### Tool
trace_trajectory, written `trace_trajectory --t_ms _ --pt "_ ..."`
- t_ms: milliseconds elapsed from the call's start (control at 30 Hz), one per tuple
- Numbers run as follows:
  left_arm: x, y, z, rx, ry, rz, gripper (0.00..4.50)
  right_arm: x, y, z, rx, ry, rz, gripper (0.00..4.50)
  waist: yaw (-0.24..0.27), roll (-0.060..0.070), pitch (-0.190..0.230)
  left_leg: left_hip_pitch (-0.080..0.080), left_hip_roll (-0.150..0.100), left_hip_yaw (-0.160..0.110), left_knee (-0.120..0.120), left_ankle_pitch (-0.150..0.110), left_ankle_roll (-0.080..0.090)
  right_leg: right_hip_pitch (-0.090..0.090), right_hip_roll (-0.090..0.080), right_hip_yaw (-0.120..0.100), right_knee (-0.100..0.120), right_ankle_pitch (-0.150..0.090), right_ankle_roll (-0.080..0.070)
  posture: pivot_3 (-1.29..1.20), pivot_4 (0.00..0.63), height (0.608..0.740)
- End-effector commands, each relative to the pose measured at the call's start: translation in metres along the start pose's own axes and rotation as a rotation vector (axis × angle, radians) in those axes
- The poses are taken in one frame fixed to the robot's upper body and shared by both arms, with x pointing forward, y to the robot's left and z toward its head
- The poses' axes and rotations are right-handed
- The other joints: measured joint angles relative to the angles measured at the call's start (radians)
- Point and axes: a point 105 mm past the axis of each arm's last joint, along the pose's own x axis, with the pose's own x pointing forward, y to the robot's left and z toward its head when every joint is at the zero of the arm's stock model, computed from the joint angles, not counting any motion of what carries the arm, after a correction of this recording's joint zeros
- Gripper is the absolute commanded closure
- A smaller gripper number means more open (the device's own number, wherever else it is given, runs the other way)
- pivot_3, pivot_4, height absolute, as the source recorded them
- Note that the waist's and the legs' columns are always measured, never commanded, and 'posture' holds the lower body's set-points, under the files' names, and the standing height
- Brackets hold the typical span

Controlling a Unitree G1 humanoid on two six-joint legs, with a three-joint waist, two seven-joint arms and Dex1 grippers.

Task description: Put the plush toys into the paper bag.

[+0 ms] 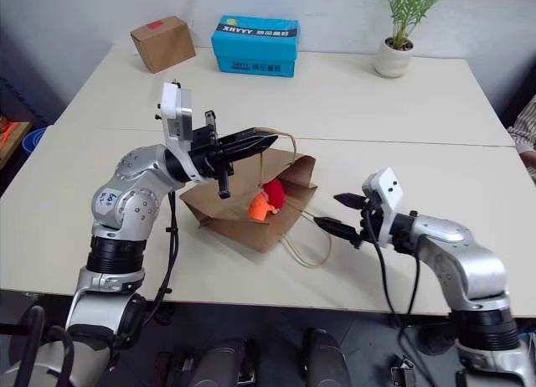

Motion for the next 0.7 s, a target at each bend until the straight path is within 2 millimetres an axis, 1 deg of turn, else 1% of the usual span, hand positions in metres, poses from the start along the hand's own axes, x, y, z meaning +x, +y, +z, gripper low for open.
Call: trace_trajectory --t_ms 33,100,133,167,233,300,400,467,567,633,700 --pt "0.004 -0.006 0.008 0.040 -0.025 -0.027 4.50 0.028 -0.004 -0.010 0.054 0.049 0.011 0.17 -0.004 0.000 0.000 0.001 0.000 0.001 0.000 0.000 0.000 0.000 0.000 0.000 0.001 0.000 0.000 0.00 0.150 0.740" --pt "0.005 -0.006 0.008 0.041 -0.027 -0.029 4.50 0.040 0.001 -0.017 0.106 0.094 0.056 0.17 -0.003 0.000 0.000 0.001 0.000 0.002 0.000 0.001 -0.001 -0.001 0.001 -0.001 0.002 0.000 0.000 0.00 0.150 0.740" --pt "0.006 -0.006 0.009 0.042 -0.026 -0.029 4.50 0.043 0.003 -0.020 0.123 0.120 0.073 0.34 -0.002 0.000 0.000 0.001 0.000 0.002 0.000 0.001 -0.001 -0.001 0.001 -0.001 0.002 0.000 0.000 0.00 0.150 0.740" --pt "0.006 -0.006 0.009 0.046 -0.025 -0.028 4.50 0.045 0.008 -0.022 0.125 0.139 0.102 0.55 0.000 0.000 0.000 0.001 0.000 0.002 0.000 0.001 -0.001 -0.001 0.001 -0.001 0.002 0.000 0.000 0.00 0.150 0.740" --pt "0.004 -0.005 0.010 0.054 -0.023 -0.021 4.50 0.046 0.019 -0.015 0.151 0.137 0.164 1.05 0.003 0.000 0.000 0.001 0.000 0.001 0.000 0.001 -0.001 -0.001 0.001 0.000 0.002 0.000 0.000 0.00 0.150 0.740" --pt "0.003 -0.003 0.011 0.059 -0.025 -0.009 4.50 0.042 0.029 -0.005 0.204 0.118 0.222 1.75 0.008 0.000 0.000 0.000 -0.001 -0.001 0.000 0.001 -0.001 0.000 0.001 0.000 0.001 0.000 0.000 0.00 0.150 0.740" --pt "0.001 -0.001 0.011 0.065 -0.027 0.004 4.50 0.029 0.040 0.005 0.310 0.084 0.293 2.72 0.012 0.000 0.000 -0.001 -0.002 -0.001 0.000 0.001 -0.001 -0.001 0.000 -0.001 0.001 0.000 0.000 0.00 0.150 0.740" --pt "0.002 0.000 0.011 0.071 -0.039 0.014 4.50 0.019 0.045 0.017 0.380 0.026 0.323 3.42 0.017 0.000 0.000 -0.001 -0.002 -0.001 0.000 0.001 -0.001 -0.001 0.000 -0.001 0.001 0.000 0.000 0.00 0.150 0.740" --pt "0.003 0.003 0.013 0.076 -0.057 0.030 4.50 0.000 0.052 0.035 0.439 -0.057 0.370 4.41 0.023 0.000 0.000 -0.001 -0.002 -0.001 0.000 0.001 -0.001 -0.001 0.000 -0.001 0.001 0.000 0.000 0.00 0.150 0.740" --pt "0.003 0.006 0.015 0.077 -0.070 0.040 4.50 -0.016 0.055 0.051 0.454 -0.133 0.393 4.46 0.025 0.000 0.000 -0.001 -0.001 -0.001 0.000 0.001 0.000 -0.001 -0.001 -0.001 0.001 0.000 0.000 0.00 0.150 0.740" --pt "0.004 0.010 0.018 0.085 -0.087 0.053 4.50 -0.032 0.052 0.068 0.458 -0.219 0.393 4.46 0.028 0.000 0.000 -0.002 -0.002 -0.002 0.000 0.000 0.000 -0.001 -0.002 -0.001 0.000 0.000 0.000 0.00 0.150 0.740"
